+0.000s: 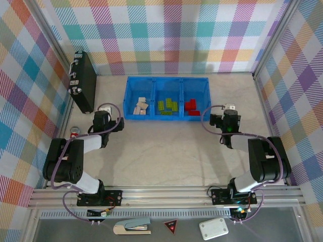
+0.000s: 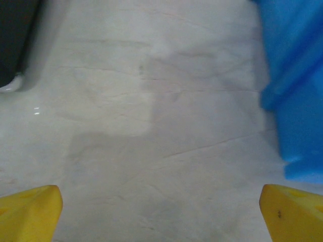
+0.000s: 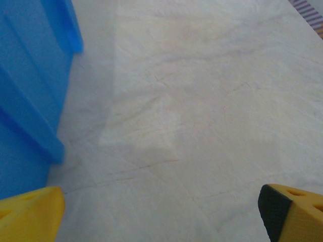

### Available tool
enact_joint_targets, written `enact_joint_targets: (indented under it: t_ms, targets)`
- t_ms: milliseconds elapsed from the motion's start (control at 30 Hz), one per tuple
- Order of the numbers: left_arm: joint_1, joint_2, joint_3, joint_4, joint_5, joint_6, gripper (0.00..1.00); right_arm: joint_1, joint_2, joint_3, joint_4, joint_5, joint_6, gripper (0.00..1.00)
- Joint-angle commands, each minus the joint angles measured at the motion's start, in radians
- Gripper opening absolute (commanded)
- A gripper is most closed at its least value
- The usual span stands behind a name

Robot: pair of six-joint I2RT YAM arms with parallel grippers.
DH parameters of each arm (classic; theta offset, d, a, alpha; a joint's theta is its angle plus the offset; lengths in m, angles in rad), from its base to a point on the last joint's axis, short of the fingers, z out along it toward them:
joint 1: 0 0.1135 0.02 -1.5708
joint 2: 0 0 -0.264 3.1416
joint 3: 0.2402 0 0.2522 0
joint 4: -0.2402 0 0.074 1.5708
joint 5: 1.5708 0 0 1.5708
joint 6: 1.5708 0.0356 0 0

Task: Sort the legos into containers by color
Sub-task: Reset both arms

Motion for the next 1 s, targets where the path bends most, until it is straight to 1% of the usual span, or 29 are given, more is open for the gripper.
enact_joint_targets:
  t_ms: [0,100,167,200,233,300,333,367,467,500,967]
  targets:
    - [0.020,0.022,-0.050,0.238,0.109,0.018,1.00,-0.024,-0.021,-0.049,0.152,-0.118,-0.018,0.99]
    - [0.040,0.018,-0.083,0.291,0.146,0.009,1.00,-0.046,-0.017,-0.074,0.192,-0.176,-0.012,0.99]
    - [0.040,0.028,-0.105,0.335,0.159,0.015,1.00,-0.058,0.016,-0.097,0.256,-0.220,-0.019,0.99]
    - [0.038,0.039,-0.127,0.373,0.162,0.016,1.00,-0.058,0.029,-0.112,0.304,-0.227,-0.024,0.99]
    - [0.039,0.065,-0.151,0.460,0.167,0.015,1.00,-0.058,0.019,-0.106,0.288,-0.227,-0.023,0.99]
    - [0.042,0.049,-0.136,0.404,0.176,0.019,1.00,-0.060,0.023,-0.104,0.286,-0.228,-0.021,0.99]
    - [0.040,0.058,-0.140,0.432,0.172,0.019,1.00,-0.061,0.020,-0.103,0.273,-0.231,-0.021,0.99]
    - [0.039,0.053,-0.137,0.417,0.169,0.022,1.00,-0.060,0.024,-0.105,0.282,-0.230,-0.021,0.99]
    - [0.019,0.052,-0.127,0.394,0.079,0.014,1.00,-0.060,0.021,-0.105,0.280,-0.229,-0.023,0.99]
    - [0.016,0.053,-0.127,0.395,0.074,0.014,1.00,-0.060,0.020,-0.104,0.279,-0.230,-0.023,0.99]
    - [0.016,0.052,-0.130,0.402,0.072,0.013,1.00,-0.064,0.020,-0.102,0.274,-0.238,-0.020,0.99]
